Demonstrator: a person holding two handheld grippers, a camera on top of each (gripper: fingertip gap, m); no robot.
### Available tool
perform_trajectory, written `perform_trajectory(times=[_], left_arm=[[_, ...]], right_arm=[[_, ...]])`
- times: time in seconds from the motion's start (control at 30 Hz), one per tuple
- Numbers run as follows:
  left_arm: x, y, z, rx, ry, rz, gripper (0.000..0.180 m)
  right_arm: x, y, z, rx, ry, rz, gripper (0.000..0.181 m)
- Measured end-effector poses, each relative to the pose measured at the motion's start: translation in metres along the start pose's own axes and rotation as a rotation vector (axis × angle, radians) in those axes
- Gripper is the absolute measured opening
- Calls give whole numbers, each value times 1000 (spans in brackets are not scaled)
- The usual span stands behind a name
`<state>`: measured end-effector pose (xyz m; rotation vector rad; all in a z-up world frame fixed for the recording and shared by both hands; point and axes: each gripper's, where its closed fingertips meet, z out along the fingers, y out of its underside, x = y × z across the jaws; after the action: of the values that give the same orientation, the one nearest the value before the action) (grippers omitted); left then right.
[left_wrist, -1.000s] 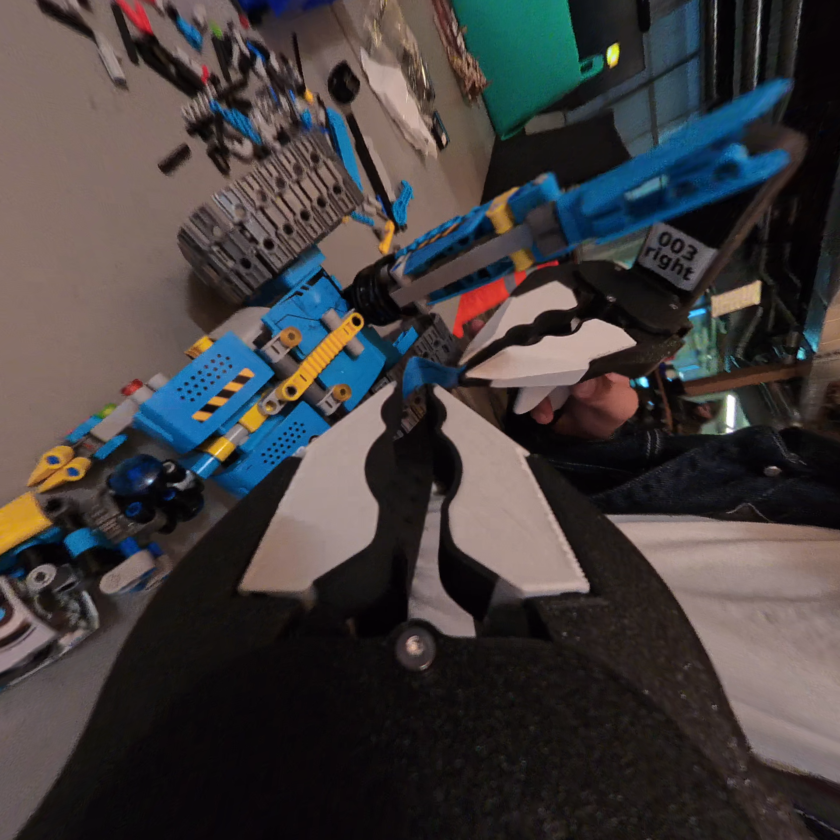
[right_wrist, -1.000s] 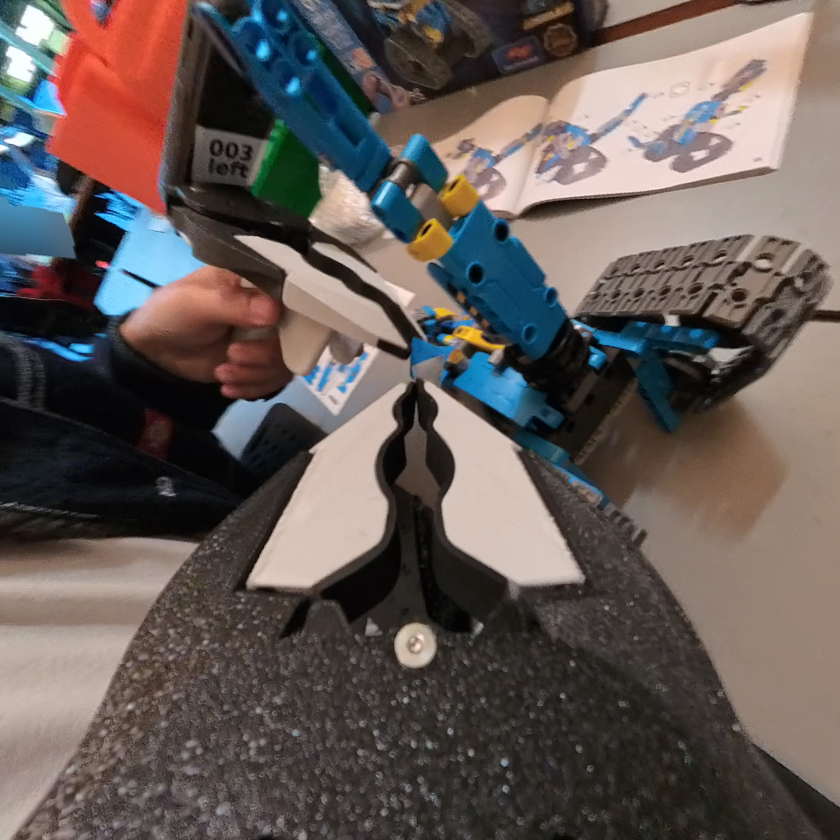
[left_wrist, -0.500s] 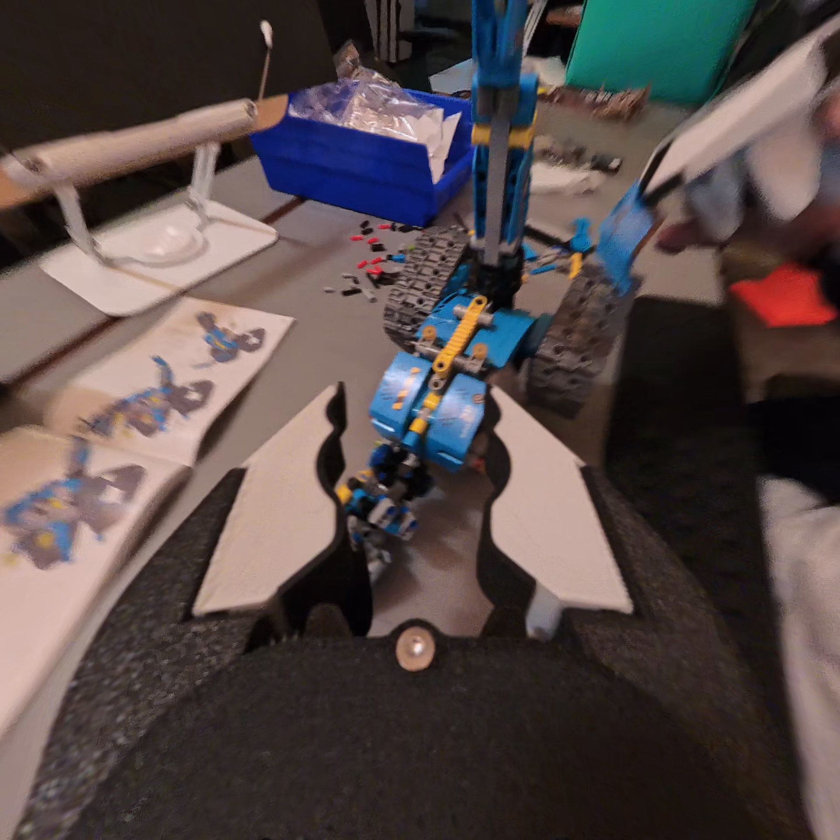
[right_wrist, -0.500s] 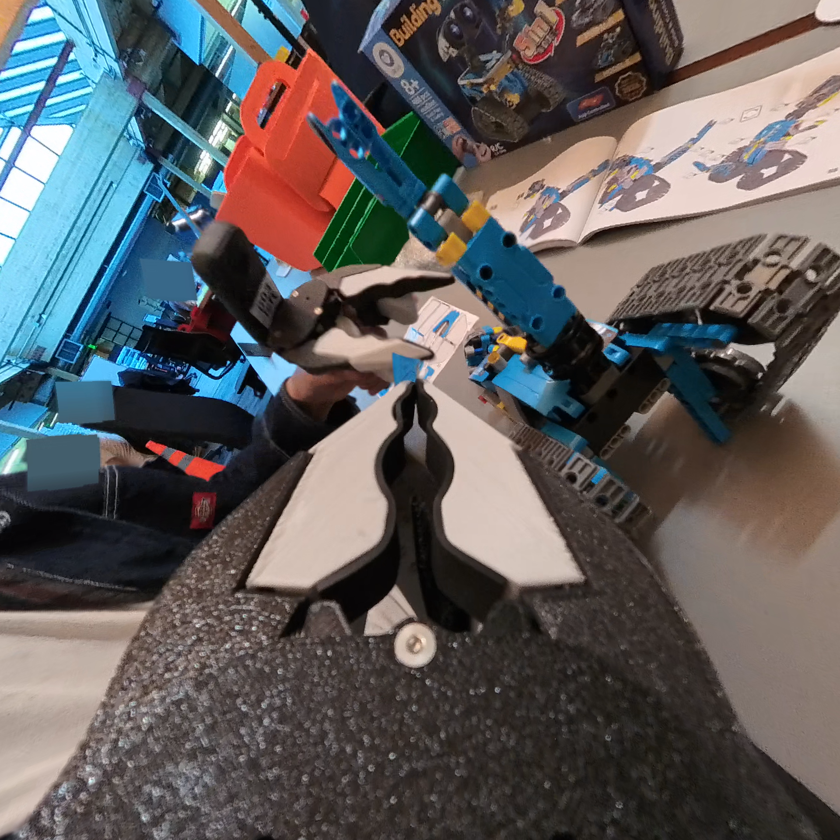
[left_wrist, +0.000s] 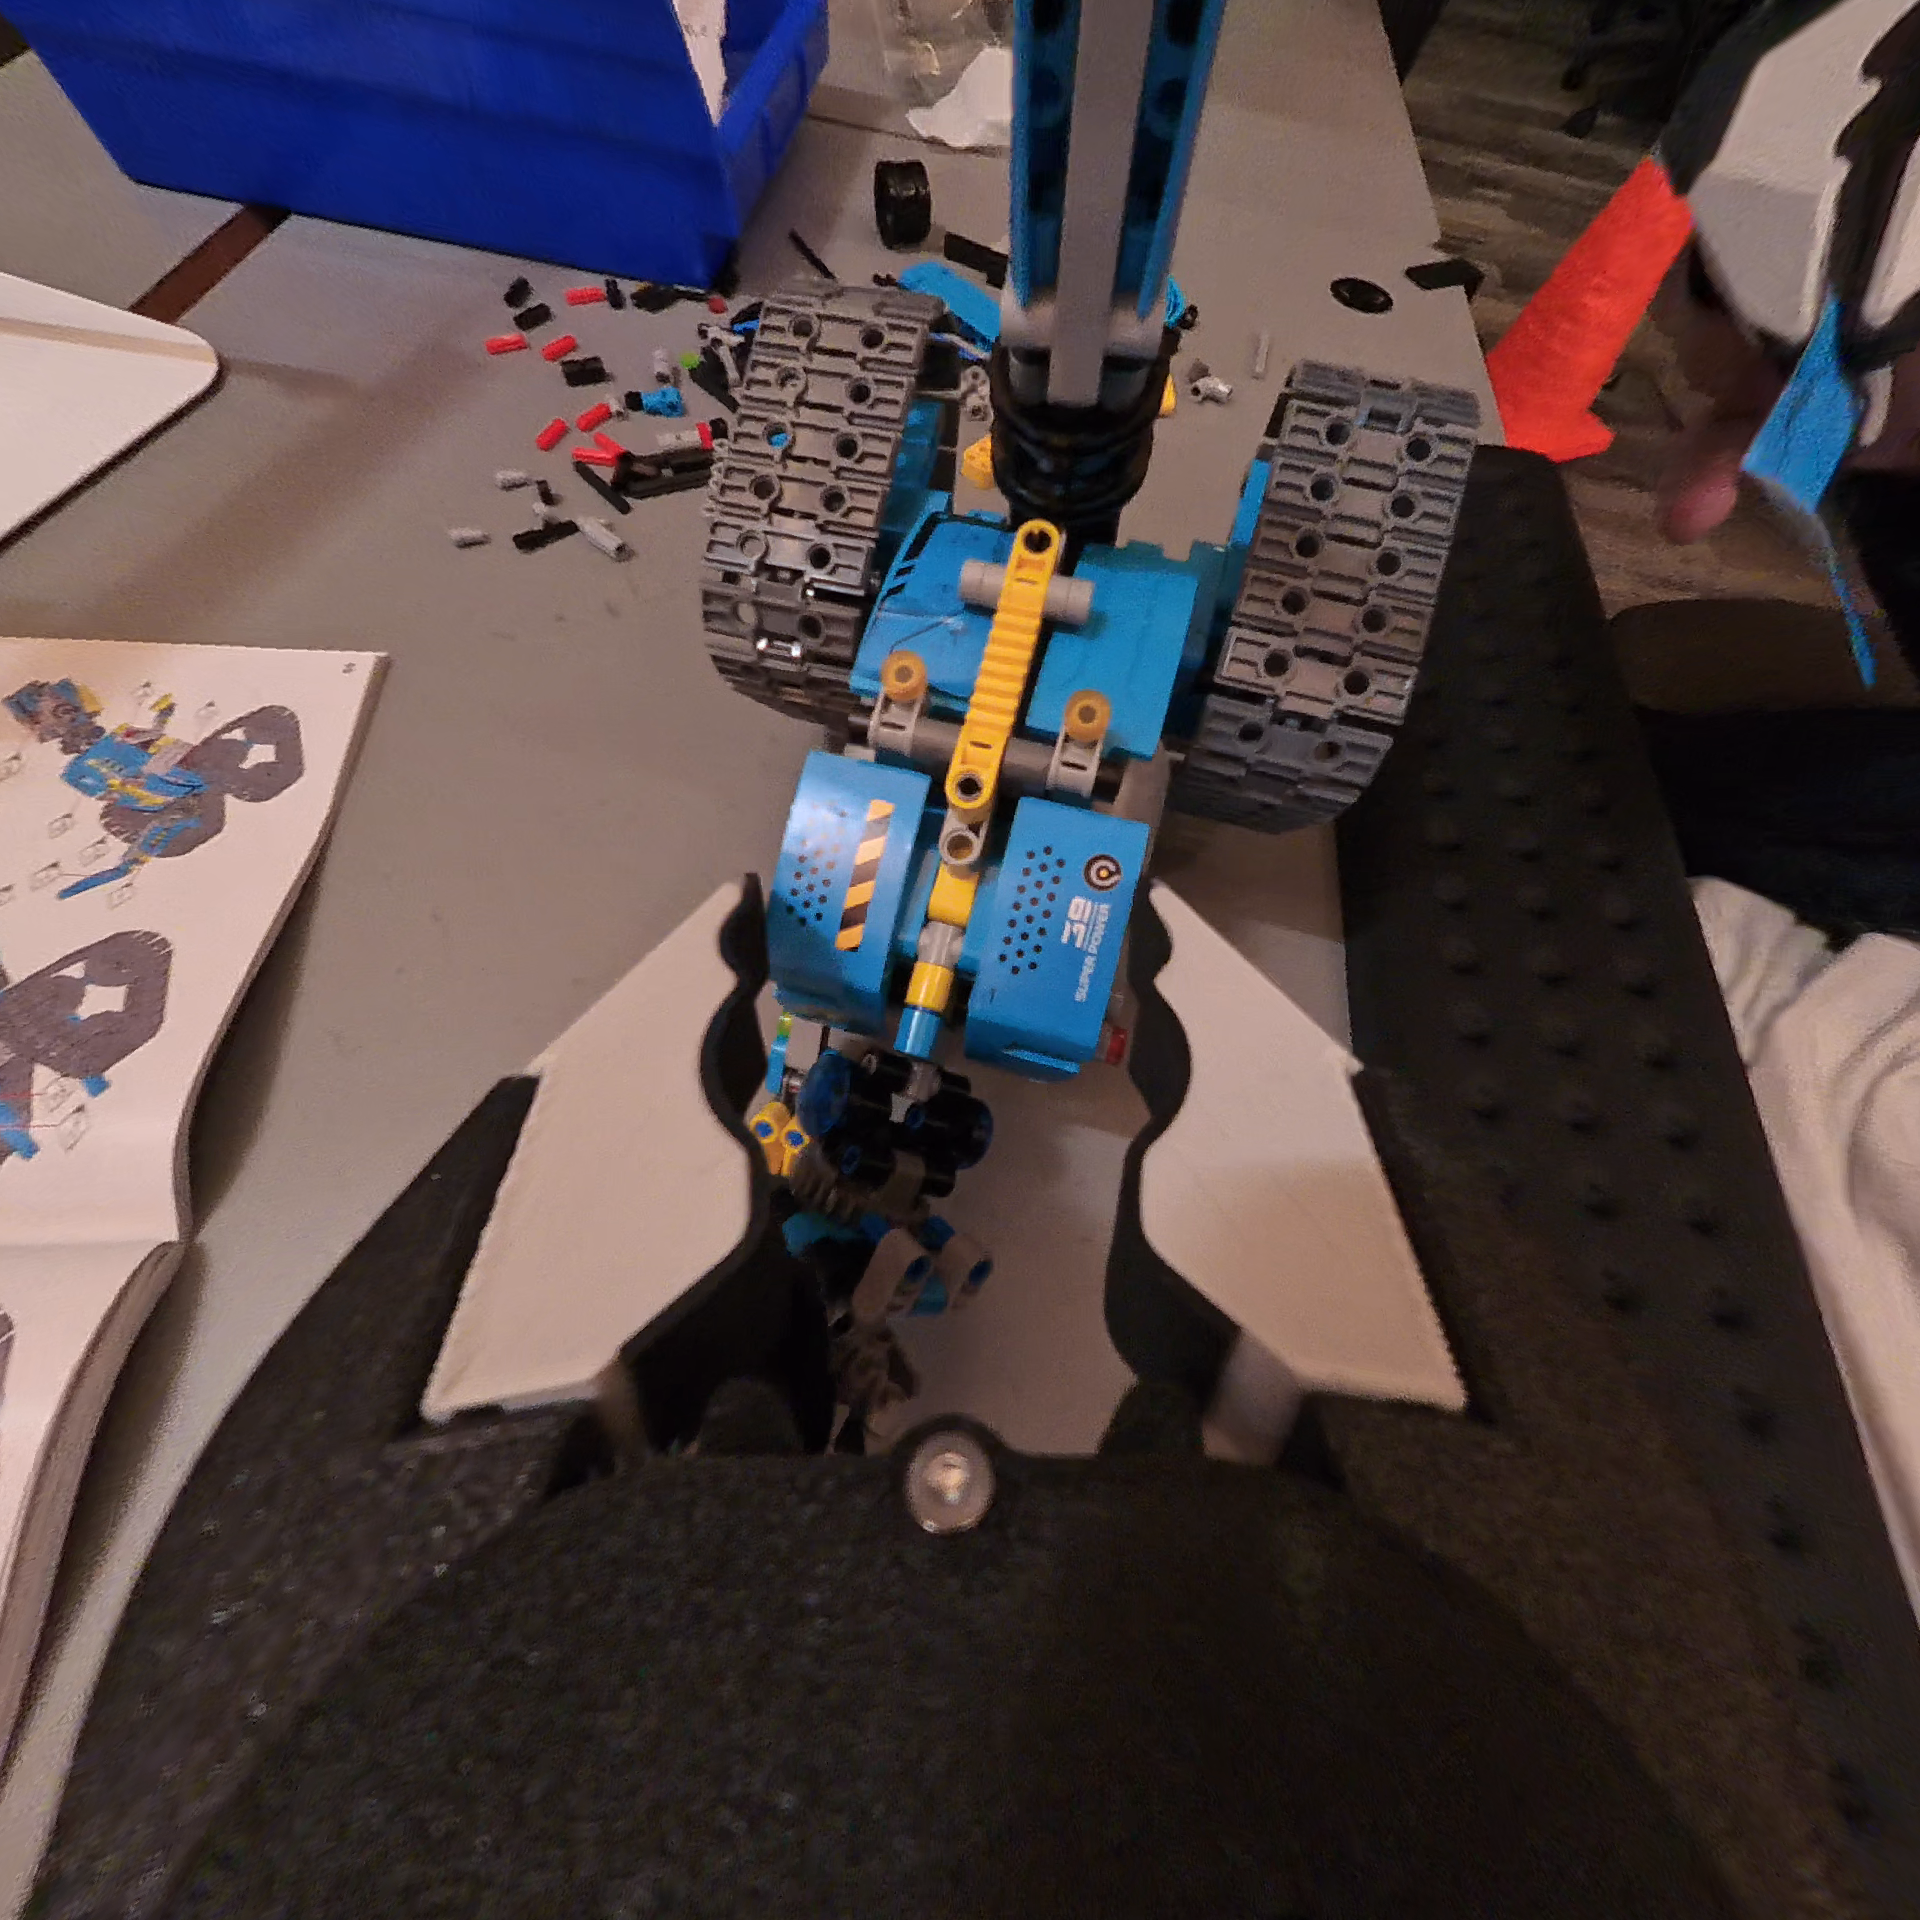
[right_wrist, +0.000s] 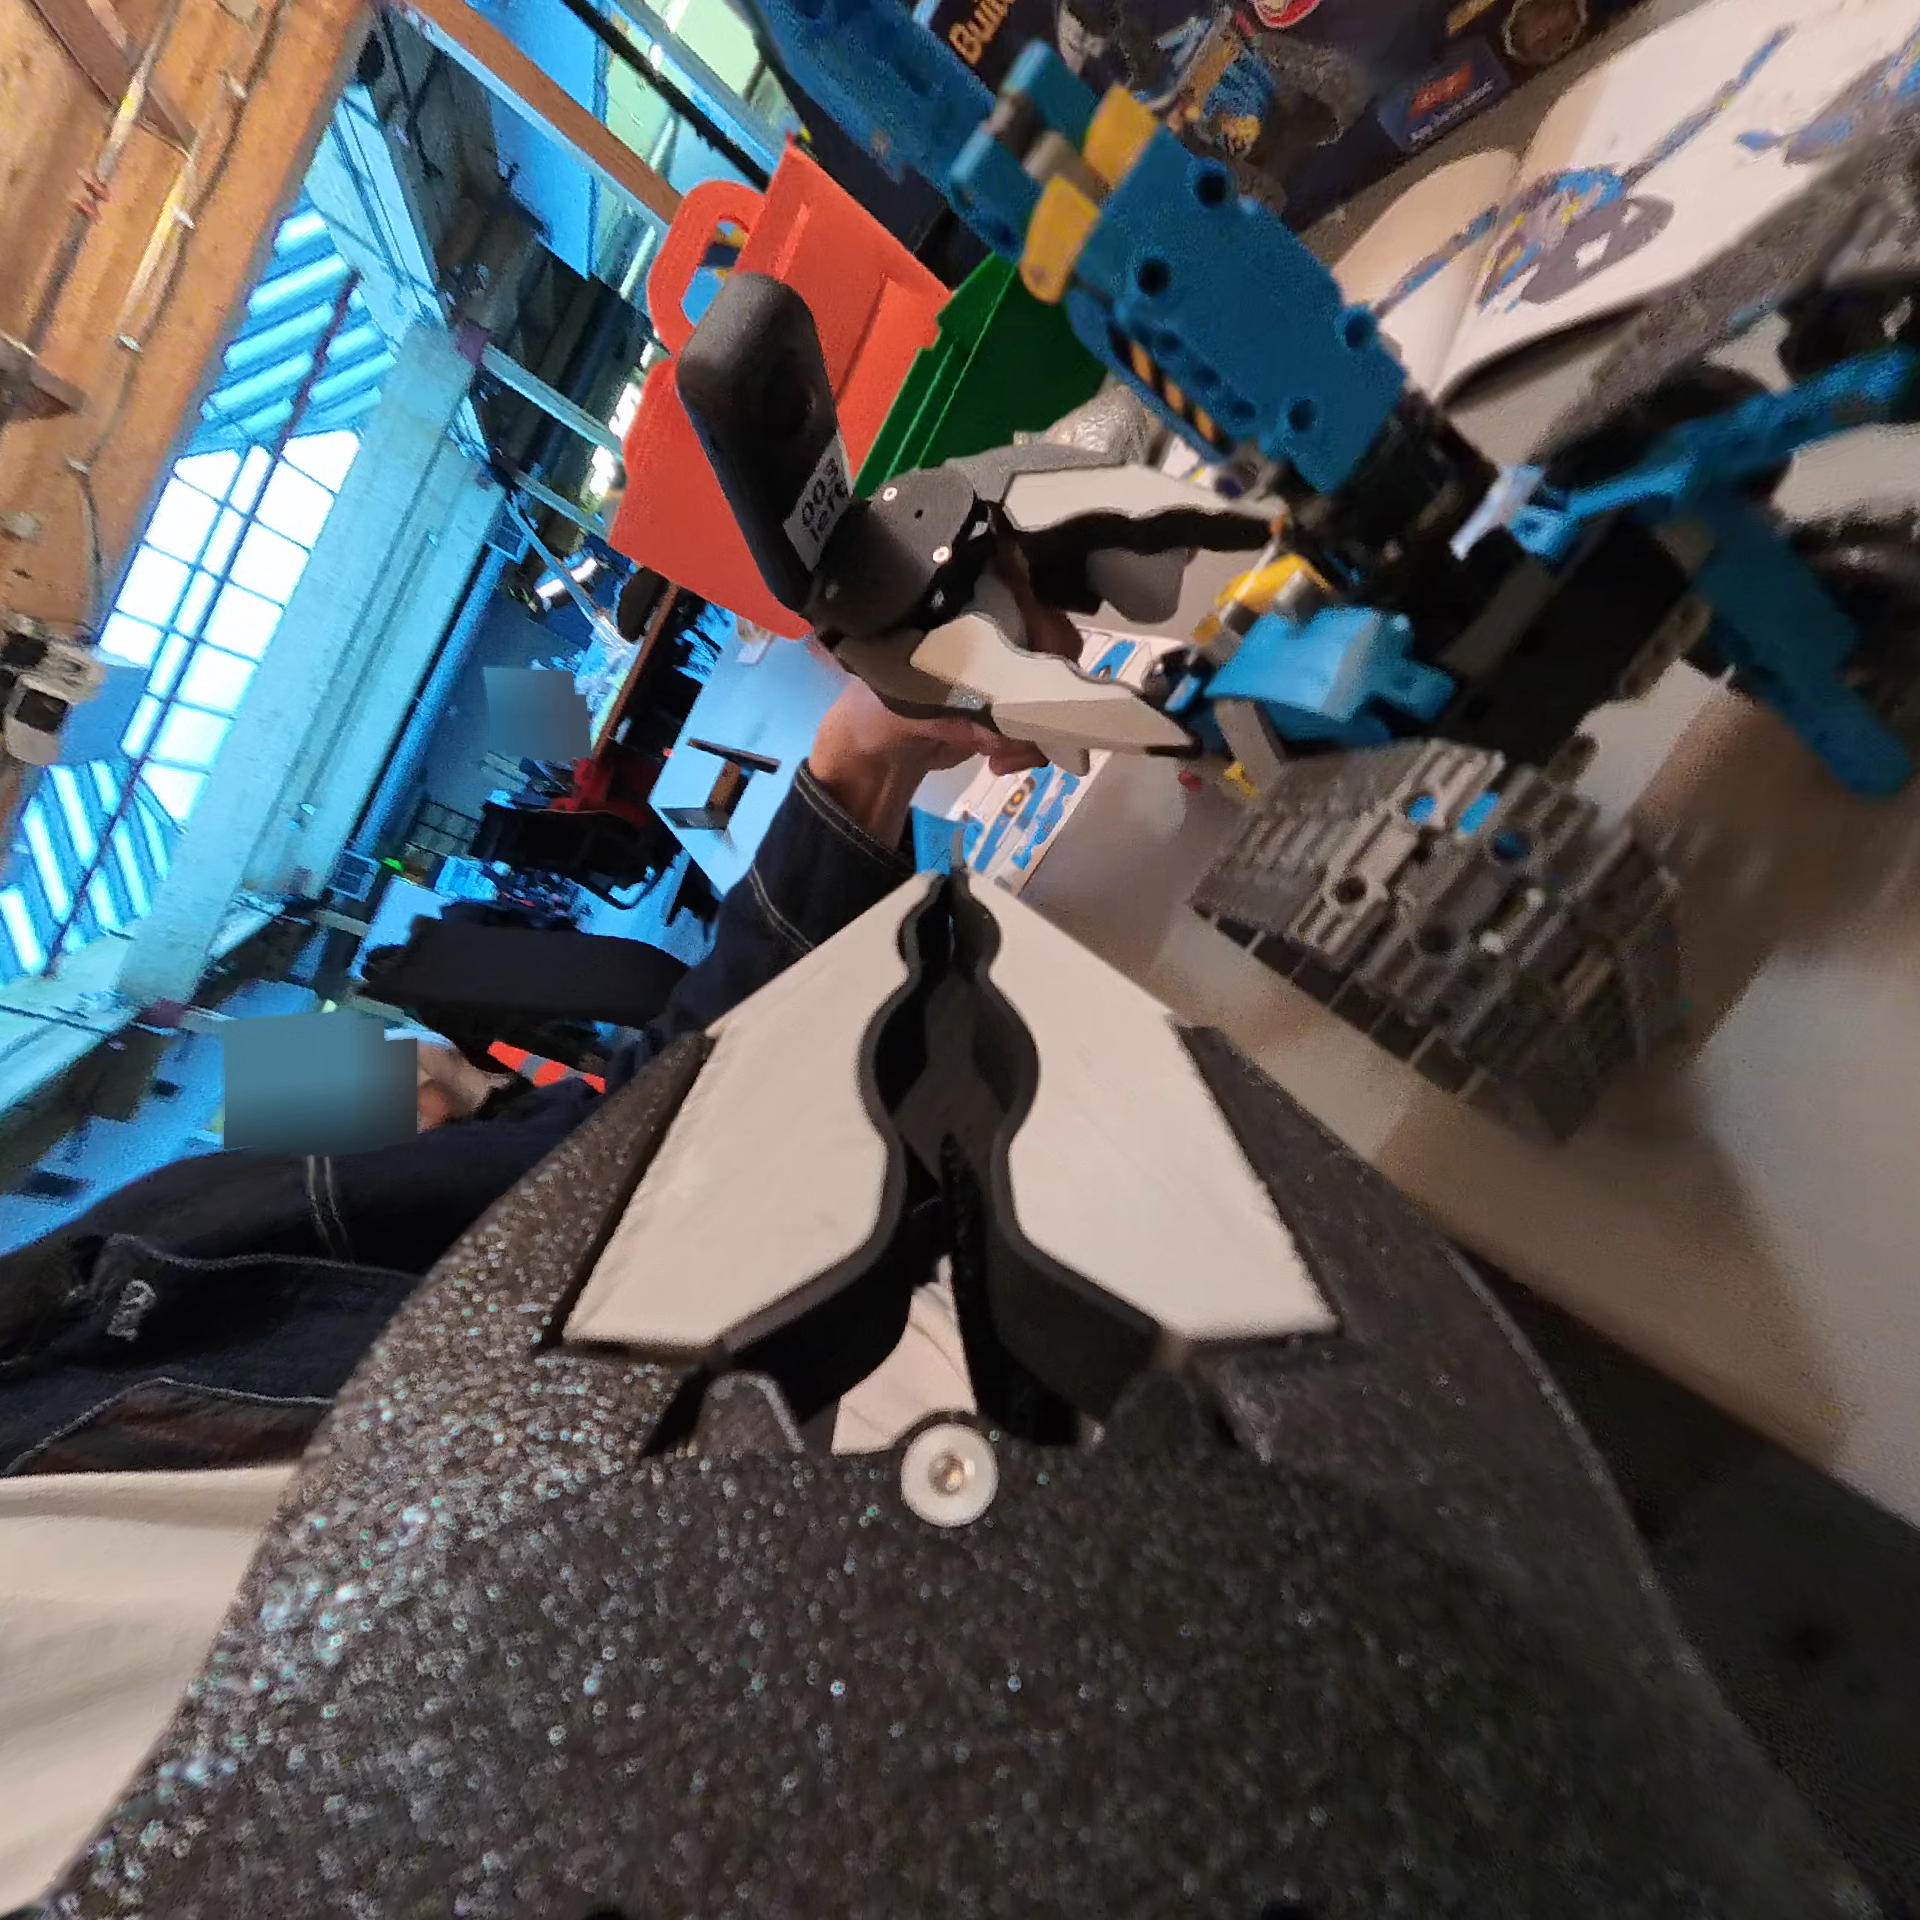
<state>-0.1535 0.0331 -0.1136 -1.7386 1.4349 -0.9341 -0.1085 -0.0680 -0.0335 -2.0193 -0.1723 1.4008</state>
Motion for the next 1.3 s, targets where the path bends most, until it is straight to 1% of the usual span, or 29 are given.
perform_trajectory(times=[0.1,0.23,0.3,0.4,0.47,0.53,0.6,0.67,0.73,0.8,0.87,0.9,0.97,1.03,1.1,1.2,1.3], left_arm=[[0,0,2,-2,-41,1,69],[11,0,5,3,-134,-51,68],[20,0,7,-7,-202,-92,68],[33,-1,12,20,-318,-166,68],[40,-3,14,34,-385,-168,68],[45,-7,16,48,-420,-137,68],[47,-16,14,72,-412,-92,69],[47,-35,2,159,-378,-88,71],[56,-50,-4,233,-229,-91,70],[57,-58,-8,285,-95,-80,69],[48,-61,-12,307,8,-108,69],[41,-61,-14,303,37,-131,74],[29,-65,-18,343,73,-143,76],[24,-69,-22,408,136,-209,68],[19,-72,-23,453,118,-221,67],[-2,-59,-12,412,1,-239,66],[3,-56,-5,403,10,-240,64]], right_arm=[[2,11,-10,22,-21,28,0],[8,12,-28,17,49,-14,0],[5,0,-38,13,76,-50,0],[2,-30,-50,-7,115,-169,0],[10,-38,-47,-111,144,-205,0],[22,-32,-40,-270,161,-213,0],[29,-31,-31,-335,149,-159,0],[40,-28,-25,-376,186,-108,0],[42,-25,-20,-395,165,-90,0],[35,-26,-13,-373,89,-21,0],[35,-29,-8,-360,52,22,0],[34,-31,-6,-358,32,42,0],[42,-34,-2,-364,56,53,0],[49,-33,2,-385,86,42,0],[47,-33,5,-392,63,58,0],[49,-40,7,-385,81,28,0],[43,-45,6,-404,81,5,0]])
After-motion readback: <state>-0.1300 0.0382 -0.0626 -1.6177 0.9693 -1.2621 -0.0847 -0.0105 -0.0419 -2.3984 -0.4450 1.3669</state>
